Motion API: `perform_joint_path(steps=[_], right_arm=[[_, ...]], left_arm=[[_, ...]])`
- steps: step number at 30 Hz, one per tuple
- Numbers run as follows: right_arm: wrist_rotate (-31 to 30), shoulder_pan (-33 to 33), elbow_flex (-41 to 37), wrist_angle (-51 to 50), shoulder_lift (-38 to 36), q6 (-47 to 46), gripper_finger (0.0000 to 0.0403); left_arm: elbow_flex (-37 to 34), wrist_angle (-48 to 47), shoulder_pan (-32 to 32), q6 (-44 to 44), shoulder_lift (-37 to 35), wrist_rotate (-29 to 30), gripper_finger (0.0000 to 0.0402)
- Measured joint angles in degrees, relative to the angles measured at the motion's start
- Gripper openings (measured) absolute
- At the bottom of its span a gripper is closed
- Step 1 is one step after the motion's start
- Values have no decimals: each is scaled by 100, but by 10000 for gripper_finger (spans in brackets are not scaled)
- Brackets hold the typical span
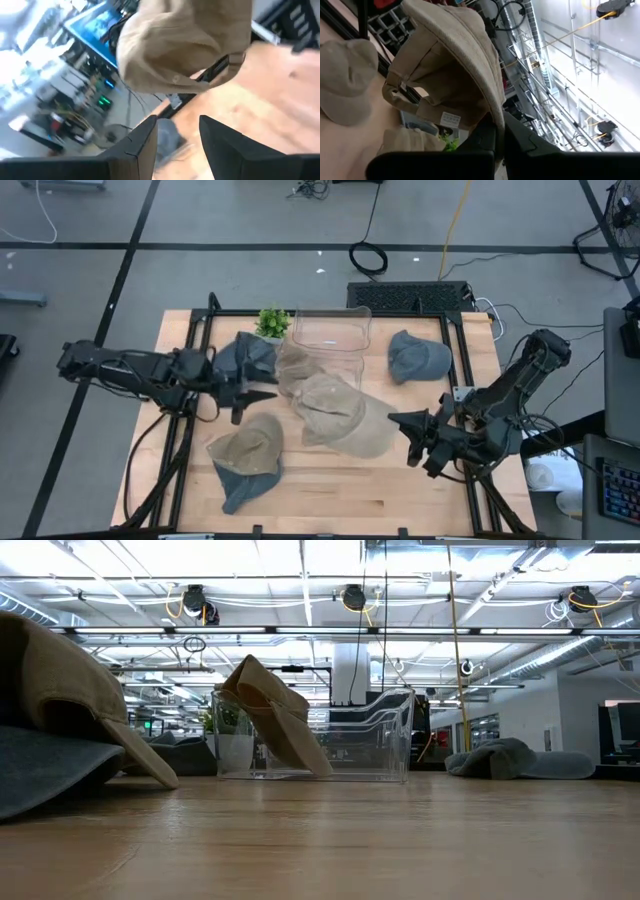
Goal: Pick & Place hat
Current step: Put the top brown cap into the bottom transparent bin
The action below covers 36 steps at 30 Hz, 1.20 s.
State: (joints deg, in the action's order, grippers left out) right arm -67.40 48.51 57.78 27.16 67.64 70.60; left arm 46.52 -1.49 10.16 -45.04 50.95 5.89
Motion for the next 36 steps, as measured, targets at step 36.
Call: perform_joint_path(steps=[36], right_arm=[[-101, -2, 0, -14, 0, -89, 0]], left_arm=[[-2, 2275, 572, -715, 1046, 1478, 157]])
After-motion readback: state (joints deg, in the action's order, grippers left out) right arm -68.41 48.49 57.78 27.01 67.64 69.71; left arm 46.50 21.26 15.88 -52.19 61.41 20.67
